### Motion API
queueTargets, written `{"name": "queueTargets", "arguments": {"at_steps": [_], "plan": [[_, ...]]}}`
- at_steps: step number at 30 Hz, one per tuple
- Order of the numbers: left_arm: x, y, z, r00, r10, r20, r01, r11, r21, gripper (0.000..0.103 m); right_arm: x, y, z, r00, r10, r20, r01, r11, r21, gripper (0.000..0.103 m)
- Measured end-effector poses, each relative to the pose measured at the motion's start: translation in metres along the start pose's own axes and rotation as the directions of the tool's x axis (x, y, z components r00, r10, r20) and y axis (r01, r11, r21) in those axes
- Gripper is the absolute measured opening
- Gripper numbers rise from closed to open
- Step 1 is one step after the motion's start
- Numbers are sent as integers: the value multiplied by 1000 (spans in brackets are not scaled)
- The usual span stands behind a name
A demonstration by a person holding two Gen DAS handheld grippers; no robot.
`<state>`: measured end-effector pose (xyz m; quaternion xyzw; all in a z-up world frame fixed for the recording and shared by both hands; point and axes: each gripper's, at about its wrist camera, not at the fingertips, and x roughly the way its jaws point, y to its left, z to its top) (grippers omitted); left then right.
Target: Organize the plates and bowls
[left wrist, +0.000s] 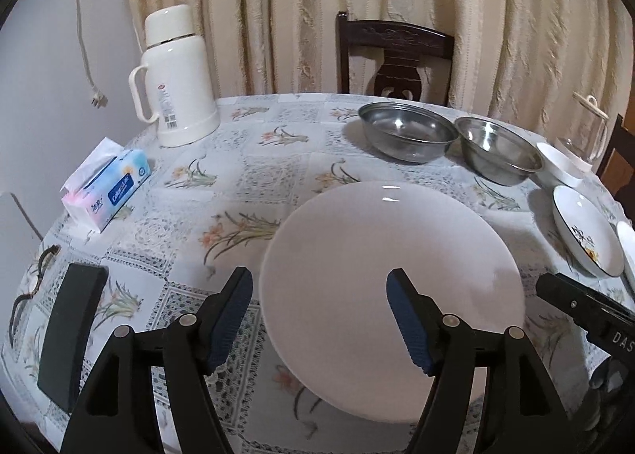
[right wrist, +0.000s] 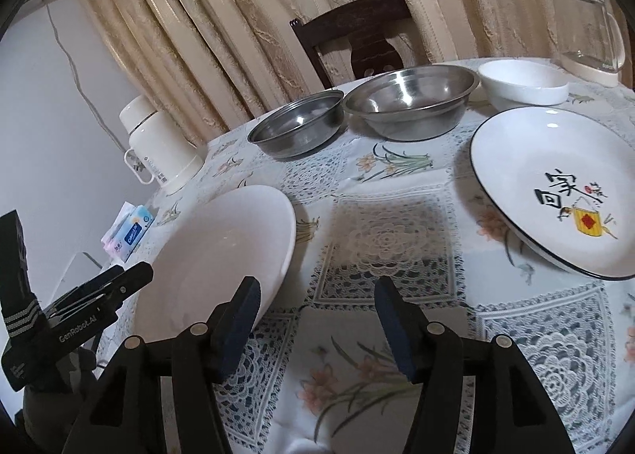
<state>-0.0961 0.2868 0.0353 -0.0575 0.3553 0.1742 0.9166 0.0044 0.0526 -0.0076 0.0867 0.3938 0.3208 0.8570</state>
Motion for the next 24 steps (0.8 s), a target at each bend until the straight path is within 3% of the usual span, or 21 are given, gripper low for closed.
{"name": "queueTargets", "arguments": {"at_steps": [24], "plan": [[-17, -61, -6, 998, -62, 19, 60, 991, 124, 72, -32, -16, -10, 998, -41, 56, 41, 999, -3, 63]]}}
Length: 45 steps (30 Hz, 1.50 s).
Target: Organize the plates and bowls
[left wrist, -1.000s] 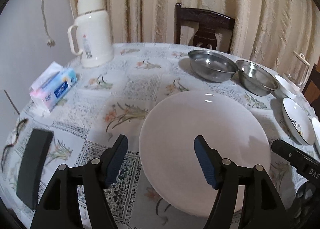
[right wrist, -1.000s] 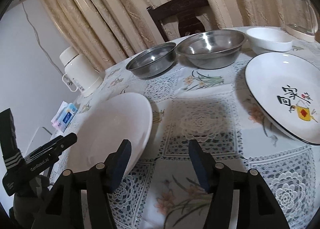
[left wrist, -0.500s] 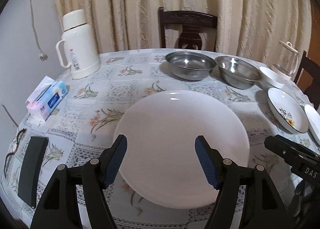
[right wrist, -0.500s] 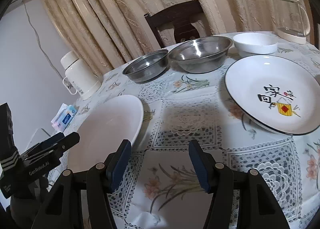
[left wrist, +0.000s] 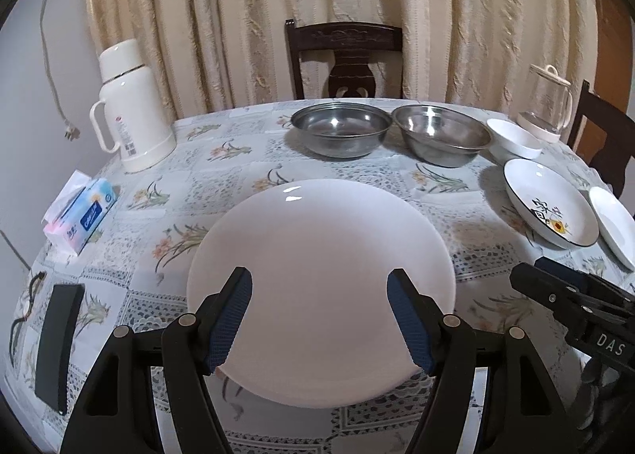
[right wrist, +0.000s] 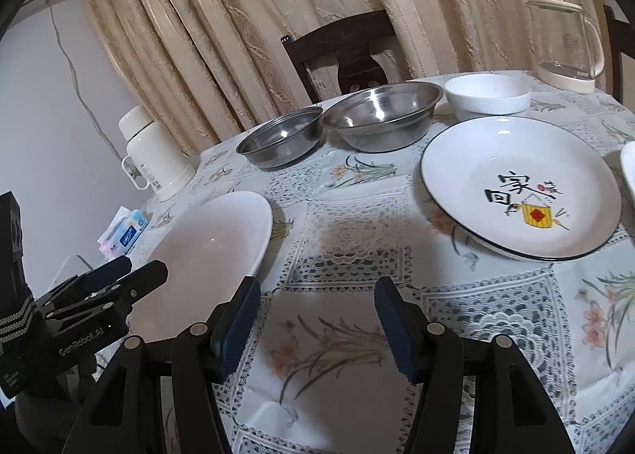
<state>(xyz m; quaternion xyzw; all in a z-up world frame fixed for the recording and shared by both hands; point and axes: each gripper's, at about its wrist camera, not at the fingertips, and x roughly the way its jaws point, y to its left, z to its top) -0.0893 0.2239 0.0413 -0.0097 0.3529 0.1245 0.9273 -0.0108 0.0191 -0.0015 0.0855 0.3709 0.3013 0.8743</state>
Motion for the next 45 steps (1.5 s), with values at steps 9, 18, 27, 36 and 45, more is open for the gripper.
{"name": "queueTargets", "arguments": {"at_steps": [9, 18, 27, 36, 45], "plan": [[1, -30, 4, 1000, -19, 5, 19, 997, 69, 72, -17, -19, -1, 998, -41, 38, 40, 999, 27, 63], [2, -63, 6, 999, -41, 7, 39, 991, 126, 72, -37, -36, -3, 995, -73, 71, 70, 997, 39, 63], [3, -97, 7, 997, -74, -2, 73, 979, 188, 72, -52, -53, -3, 991, -98, 94, 93, 994, 57, 63], [3, -132, 6, 994, -106, -15, 107, 964, 245, 72, -69, -76, -5, 985, -126, 114, 115, 988, 98, 63], [4, -169, 4, 989, -146, -28, 148, 944, 294, 72, -89, -100, -9, 977, -161, 136, 140, 978, 154, 63]]}}
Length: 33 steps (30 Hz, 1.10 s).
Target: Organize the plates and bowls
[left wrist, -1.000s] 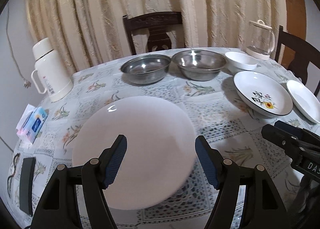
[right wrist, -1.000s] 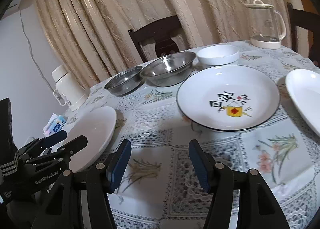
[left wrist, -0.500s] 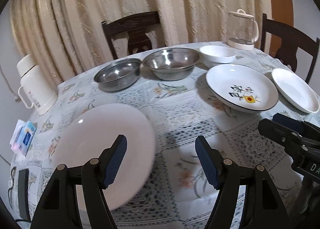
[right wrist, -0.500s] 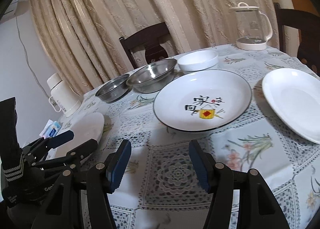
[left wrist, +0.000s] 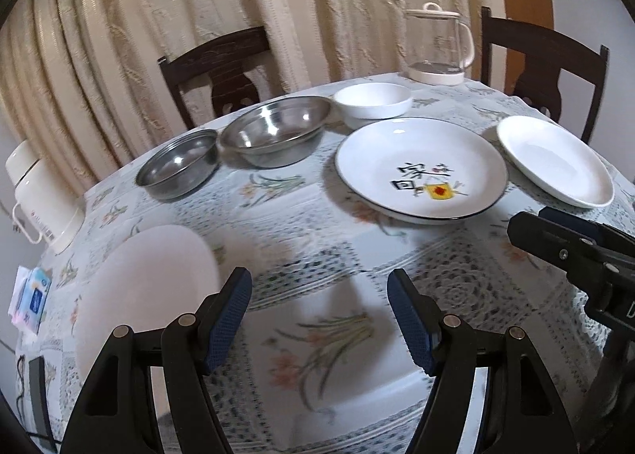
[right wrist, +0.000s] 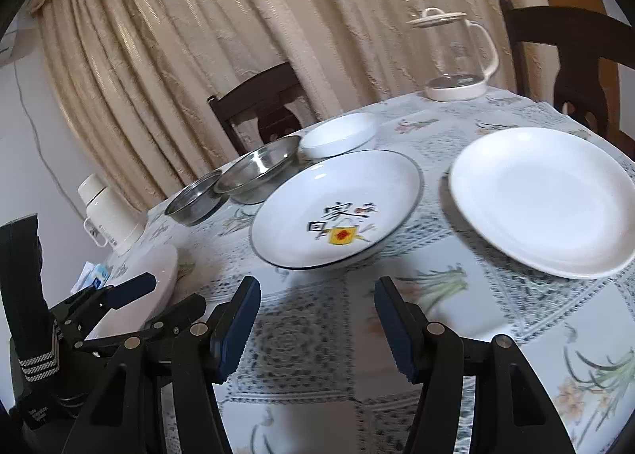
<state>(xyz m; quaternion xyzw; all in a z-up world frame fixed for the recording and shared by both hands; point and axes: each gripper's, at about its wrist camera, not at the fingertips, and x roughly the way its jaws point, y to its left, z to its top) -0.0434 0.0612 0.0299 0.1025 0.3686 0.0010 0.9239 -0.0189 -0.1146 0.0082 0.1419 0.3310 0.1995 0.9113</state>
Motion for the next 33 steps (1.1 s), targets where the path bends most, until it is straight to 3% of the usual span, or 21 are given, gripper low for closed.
{"name": "queueTargets", "arguments": {"at_steps": [22, 28, 33], "plan": [[24, -71, 25, 984, -166, -57, 170, 984, 59, 72, -34, -65, 13, 989, -134, 68, 125, 986, 114, 63], [28, -86, 39, 951, -295, -89, 297, 955, 15, 72, -54, -81, 25, 973, -199, 120, 184, 975, 127, 65], [34, -105, 53, 894, -430, -124, 429, 903, -37, 72, -61, -105, 30, 954, -278, 115, 257, 952, 166, 66]]}}
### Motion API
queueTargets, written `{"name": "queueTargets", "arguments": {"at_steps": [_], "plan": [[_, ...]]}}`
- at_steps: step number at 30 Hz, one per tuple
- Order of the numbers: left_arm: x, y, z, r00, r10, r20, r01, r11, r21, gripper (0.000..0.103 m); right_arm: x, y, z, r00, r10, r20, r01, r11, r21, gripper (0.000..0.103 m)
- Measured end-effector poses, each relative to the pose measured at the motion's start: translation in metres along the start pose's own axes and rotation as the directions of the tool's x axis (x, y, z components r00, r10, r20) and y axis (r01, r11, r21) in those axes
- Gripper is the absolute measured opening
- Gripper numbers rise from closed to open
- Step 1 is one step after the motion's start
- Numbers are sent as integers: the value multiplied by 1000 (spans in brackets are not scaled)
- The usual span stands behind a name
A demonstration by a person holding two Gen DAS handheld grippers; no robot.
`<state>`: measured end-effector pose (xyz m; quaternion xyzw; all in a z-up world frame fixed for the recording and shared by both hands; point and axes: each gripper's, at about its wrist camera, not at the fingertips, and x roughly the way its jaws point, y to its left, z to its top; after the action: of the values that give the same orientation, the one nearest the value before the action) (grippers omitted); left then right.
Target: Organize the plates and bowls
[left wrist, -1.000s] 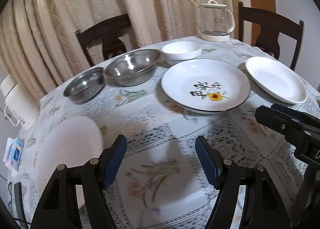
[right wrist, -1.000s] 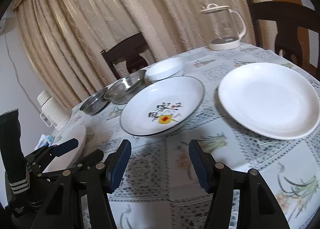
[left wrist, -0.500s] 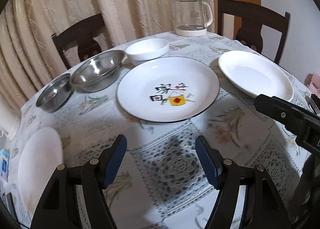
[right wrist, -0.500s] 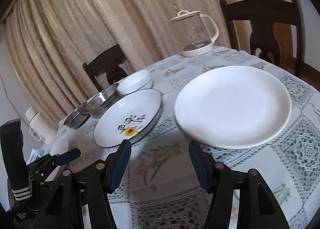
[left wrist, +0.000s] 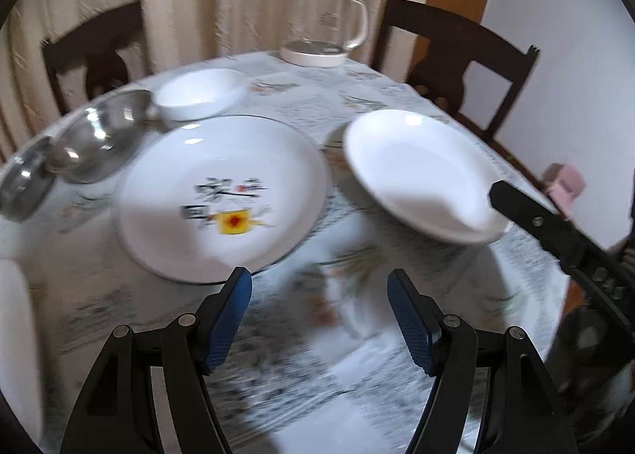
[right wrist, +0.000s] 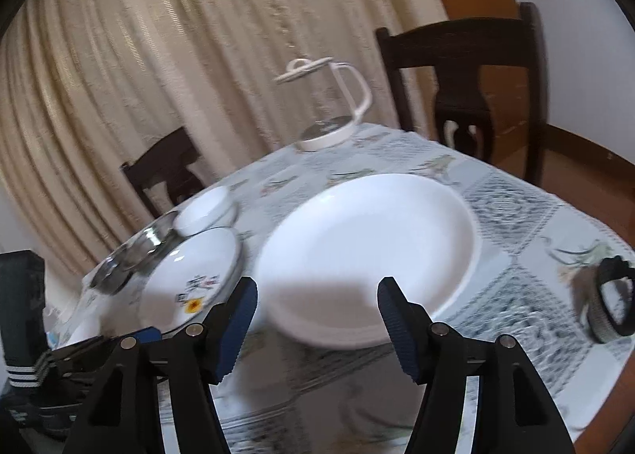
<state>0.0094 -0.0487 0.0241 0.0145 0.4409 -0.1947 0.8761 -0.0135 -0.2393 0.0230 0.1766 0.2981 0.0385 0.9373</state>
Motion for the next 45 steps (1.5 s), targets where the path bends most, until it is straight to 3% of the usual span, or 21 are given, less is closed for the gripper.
{"name": "queueTargets", "arguments": {"at_steps": [12, 29, 45], "plan": [[35, -38, 13, 985, -162, -58, 163, 986, 23, 72, 9, -34, 5, 993, -113, -31, 114, 993, 35, 66], [71, -30, 29, 962, -267, -62, 261, 961, -87, 72, 21, -38, 14, 984, -177, -34, 178, 984, 18, 67], [86, -20, 44, 919, -392, -40, 374, 900, -222, 72, 29, -46, 17, 979, -197, -46, 199, 980, 33, 67]]}}
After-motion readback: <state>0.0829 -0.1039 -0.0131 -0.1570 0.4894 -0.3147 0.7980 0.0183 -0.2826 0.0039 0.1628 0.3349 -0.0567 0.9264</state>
